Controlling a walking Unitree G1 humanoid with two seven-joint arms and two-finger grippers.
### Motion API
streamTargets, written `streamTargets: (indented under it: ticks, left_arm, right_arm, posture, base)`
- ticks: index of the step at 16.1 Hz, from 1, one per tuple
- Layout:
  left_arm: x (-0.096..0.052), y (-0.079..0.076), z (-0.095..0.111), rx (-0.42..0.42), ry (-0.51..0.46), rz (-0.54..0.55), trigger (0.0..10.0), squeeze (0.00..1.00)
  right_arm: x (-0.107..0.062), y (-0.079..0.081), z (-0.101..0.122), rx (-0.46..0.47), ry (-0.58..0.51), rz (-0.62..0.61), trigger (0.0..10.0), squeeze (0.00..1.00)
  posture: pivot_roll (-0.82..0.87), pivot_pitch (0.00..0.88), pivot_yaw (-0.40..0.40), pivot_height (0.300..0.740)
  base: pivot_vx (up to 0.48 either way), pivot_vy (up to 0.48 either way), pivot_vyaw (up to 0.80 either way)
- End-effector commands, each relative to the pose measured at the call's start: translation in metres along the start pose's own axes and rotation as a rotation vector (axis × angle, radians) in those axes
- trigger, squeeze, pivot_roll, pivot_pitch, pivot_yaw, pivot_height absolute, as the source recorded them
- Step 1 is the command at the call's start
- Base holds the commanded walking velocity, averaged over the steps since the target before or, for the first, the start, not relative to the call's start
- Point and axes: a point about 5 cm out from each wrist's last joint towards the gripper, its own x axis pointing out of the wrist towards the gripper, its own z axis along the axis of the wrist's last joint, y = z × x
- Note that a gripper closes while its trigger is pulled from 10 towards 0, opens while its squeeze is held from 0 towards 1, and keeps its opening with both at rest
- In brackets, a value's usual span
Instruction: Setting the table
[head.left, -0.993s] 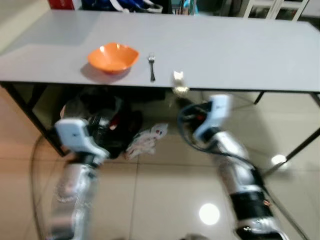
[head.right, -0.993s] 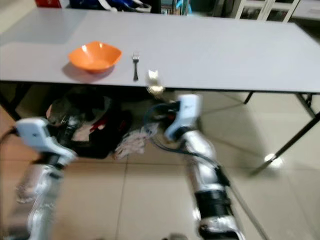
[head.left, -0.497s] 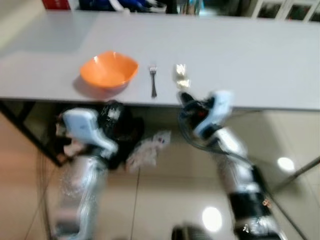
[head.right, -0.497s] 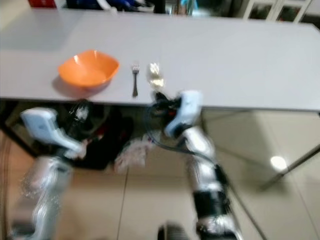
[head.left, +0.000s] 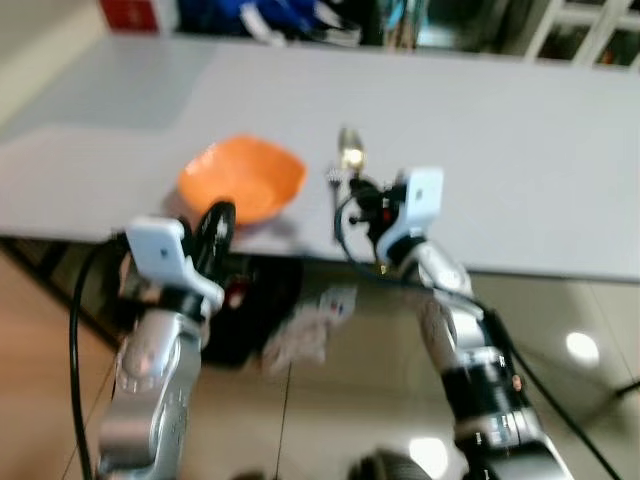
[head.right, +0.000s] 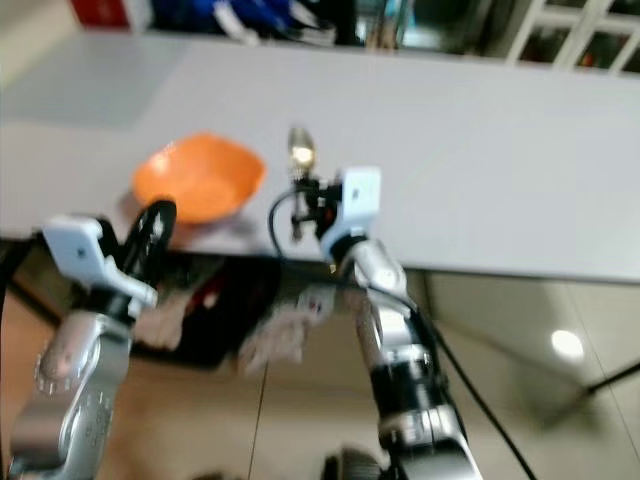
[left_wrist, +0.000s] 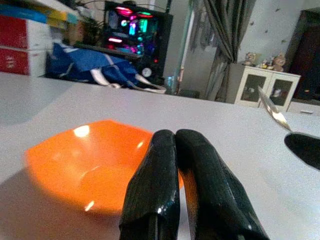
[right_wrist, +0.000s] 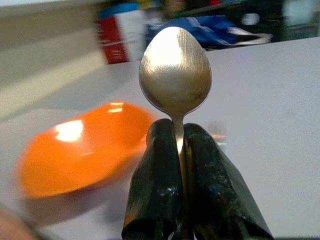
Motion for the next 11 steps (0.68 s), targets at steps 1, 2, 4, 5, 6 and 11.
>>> streamTargets:
  ticks: [1,2,4,5,6,11]
  left_arm:
    - [0.000,-0.005,0.000,-0.003,0.002,-0.008,10.0,0.00]
    - [0.000,-0.005,0.002,-0.005,-0.004,-0.002,10.0,0.00]
    - [0.002,-0.006,0.009,0.002,-0.030,-0.002,10.0,0.00]
    - [0.003,-0.008,0.011,0.006,-0.035,-0.009,10.0,0.00]
    - [0.003,-0.011,0.014,0.009,-0.041,-0.028,10.0,0.00]
    - [-0.001,-0.041,0.031,0.014,-0.081,-0.204,10.0,0.00]
  right_arm:
    - [0.001,-0.010,0.000,-0.026,0.017,-0.054,10.0,0.00]
    - [0.004,-0.010,0.002,-0.041,0.024,-0.071,10.0,0.00]
    - [0.011,-0.012,0.000,-0.099,0.084,-0.146,10.0,0.00]
    - [0.012,-0.014,-0.002,-0.118,0.105,-0.168,10.0,0.00]
    - [0.014,-0.018,-0.006,-0.138,0.135,-0.208,10.0,0.00]
    - [0.022,-0.043,-0.005,-0.205,0.188,-0.400,10.0,0.00]
  posture:
    - [-0.08,0.096,-0.014,0.740]
    - [-0.08,0.098,-0.017,0.740]
    - [-0.07,0.104,-0.020,0.740]
    - [-0.07,0.105,-0.020,0.740]
    - [-0.07,0.109,-0.020,0.740]
    - [-0.06,0.128,-0.032,0.740]
  base:
    - [0.480,0.000,0.00]
    - [0.472,0.000,0.00]
    - [0.184,0.000,0.00]
    - [0.000,0.000,0.00]
    - [0.000,0.000,0.00]
    - [0.000,0.000,0.00]
